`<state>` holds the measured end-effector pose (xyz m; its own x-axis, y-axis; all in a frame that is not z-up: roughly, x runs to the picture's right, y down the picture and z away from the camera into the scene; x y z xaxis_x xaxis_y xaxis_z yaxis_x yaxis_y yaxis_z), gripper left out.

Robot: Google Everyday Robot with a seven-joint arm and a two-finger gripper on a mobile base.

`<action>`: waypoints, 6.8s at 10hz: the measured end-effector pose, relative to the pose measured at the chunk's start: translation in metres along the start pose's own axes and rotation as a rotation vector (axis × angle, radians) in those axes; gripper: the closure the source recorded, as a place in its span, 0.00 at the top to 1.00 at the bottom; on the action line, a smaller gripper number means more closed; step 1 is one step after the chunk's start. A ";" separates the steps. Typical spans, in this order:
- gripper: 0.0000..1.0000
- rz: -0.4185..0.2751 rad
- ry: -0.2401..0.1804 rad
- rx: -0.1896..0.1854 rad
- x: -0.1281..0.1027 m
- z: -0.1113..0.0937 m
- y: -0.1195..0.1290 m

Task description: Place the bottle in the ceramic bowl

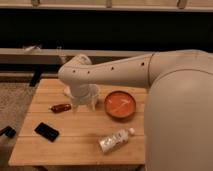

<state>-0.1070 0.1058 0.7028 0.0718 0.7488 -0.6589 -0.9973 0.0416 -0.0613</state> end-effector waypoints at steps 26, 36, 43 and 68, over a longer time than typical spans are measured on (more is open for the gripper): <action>0.65 0.153 0.023 0.014 0.028 0.033 -0.074; 0.65 0.359 0.045 -0.005 0.068 0.092 -0.138; 0.65 0.407 0.066 -0.017 0.084 0.124 -0.157; 0.00 0.388 0.190 -0.086 0.098 0.064 -0.185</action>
<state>0.0837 0.2138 0.6978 -0.2977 0.5628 -0.7711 -0.9465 -0.2797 0.1613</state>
